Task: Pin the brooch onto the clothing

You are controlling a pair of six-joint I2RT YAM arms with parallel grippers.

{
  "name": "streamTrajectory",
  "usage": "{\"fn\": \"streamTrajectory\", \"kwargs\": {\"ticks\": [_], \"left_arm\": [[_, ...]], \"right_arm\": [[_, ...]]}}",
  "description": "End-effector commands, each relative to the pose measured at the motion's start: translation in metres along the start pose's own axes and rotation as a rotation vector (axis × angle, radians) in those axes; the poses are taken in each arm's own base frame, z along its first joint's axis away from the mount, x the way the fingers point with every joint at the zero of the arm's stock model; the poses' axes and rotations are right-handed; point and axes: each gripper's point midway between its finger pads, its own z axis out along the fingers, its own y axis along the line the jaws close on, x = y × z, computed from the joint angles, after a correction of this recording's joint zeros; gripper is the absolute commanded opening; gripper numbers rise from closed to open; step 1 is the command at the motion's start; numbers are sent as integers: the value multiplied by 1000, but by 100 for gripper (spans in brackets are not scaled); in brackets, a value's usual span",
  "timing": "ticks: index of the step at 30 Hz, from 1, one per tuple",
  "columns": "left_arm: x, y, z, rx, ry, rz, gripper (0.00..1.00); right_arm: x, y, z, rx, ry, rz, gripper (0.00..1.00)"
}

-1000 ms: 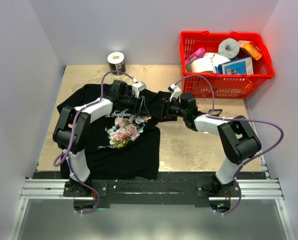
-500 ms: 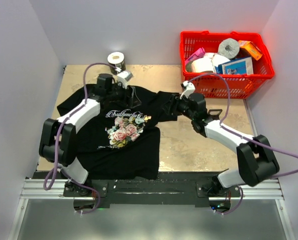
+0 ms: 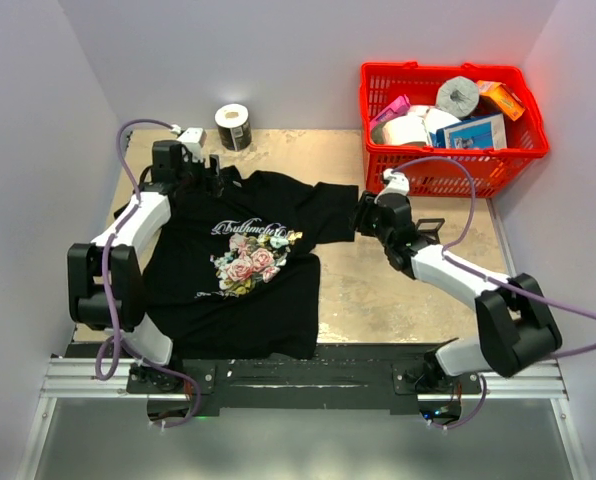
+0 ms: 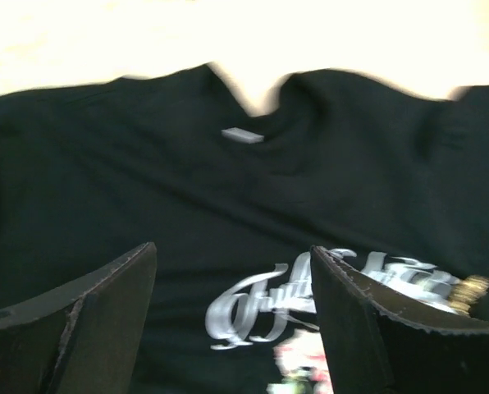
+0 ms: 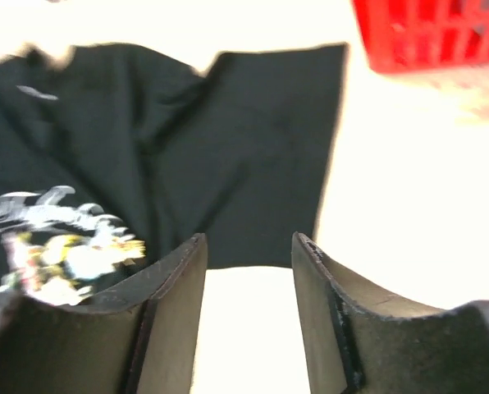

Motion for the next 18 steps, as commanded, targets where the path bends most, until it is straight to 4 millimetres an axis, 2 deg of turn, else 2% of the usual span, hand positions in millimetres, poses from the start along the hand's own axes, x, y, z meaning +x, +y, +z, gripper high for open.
{"fn": "streamTrajectory", "kwargs": {"ticks": [1,4,7,14,16,17,18], "left_arm": [[7,75,-3,-249,61,28,81],[19,102,-2,-288,107,18,81],[29,112,2,-295,158,17,82],[55,123,15,-304,262,6,83],[59,122,18,-292,277,1,83],[62,122,18,-293,286,-3,83],[65,123,18,-294,300,-4,84]], "right_arm": [[-6,-18,14,144,0,-10,45],[2,-20,23,177,24,-48,42],[13,-21,31,212,56,-74,42],[36,-28,50,293,145,-116,43],[40,-23,55,287,157,-127,43],[50,-25,58,296,182,-141,43],[49,-21,62,293,179,-143,43]]}}
